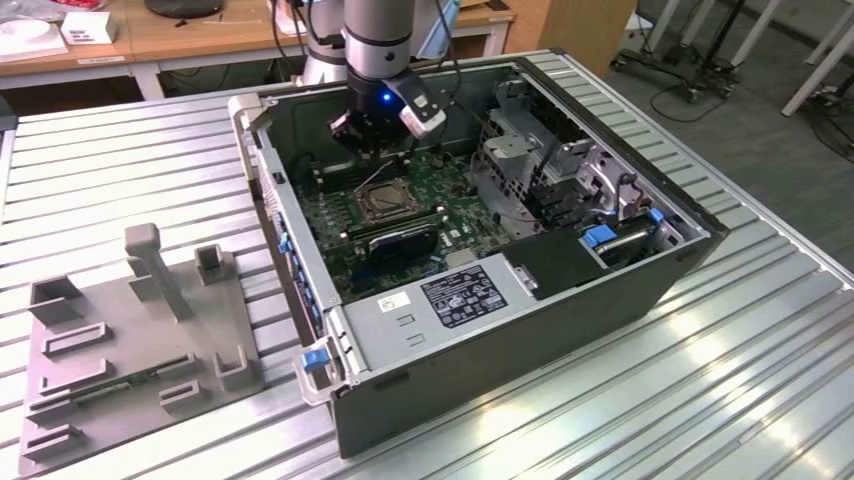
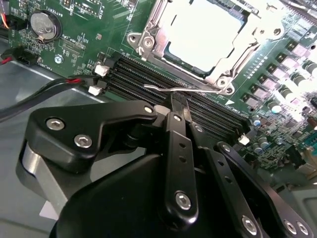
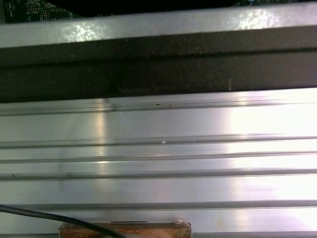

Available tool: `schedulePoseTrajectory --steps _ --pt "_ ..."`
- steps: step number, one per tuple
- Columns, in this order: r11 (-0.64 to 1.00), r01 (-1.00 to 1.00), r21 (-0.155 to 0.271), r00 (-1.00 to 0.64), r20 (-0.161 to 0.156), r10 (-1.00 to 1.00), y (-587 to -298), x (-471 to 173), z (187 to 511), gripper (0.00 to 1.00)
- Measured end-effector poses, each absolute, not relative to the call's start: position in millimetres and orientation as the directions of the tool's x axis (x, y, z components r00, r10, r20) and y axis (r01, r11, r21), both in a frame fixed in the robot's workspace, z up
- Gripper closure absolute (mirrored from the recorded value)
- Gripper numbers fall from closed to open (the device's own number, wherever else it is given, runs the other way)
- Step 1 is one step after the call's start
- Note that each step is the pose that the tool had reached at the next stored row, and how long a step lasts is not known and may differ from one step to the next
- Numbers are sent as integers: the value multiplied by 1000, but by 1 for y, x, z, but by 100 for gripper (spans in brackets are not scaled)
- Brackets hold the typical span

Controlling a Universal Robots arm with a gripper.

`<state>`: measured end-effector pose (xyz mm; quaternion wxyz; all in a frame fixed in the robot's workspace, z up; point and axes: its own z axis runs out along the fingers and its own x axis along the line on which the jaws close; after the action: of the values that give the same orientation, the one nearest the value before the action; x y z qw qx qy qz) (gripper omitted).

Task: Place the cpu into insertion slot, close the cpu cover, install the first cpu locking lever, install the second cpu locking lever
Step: 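Install the first cpu locking lever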

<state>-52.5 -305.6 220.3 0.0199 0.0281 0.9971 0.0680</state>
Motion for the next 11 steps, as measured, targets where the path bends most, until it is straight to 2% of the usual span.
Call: schedulePoseTrajectory --steps 11 --pt "989 54 140 -998 -36 60 -306 -52 222 89"
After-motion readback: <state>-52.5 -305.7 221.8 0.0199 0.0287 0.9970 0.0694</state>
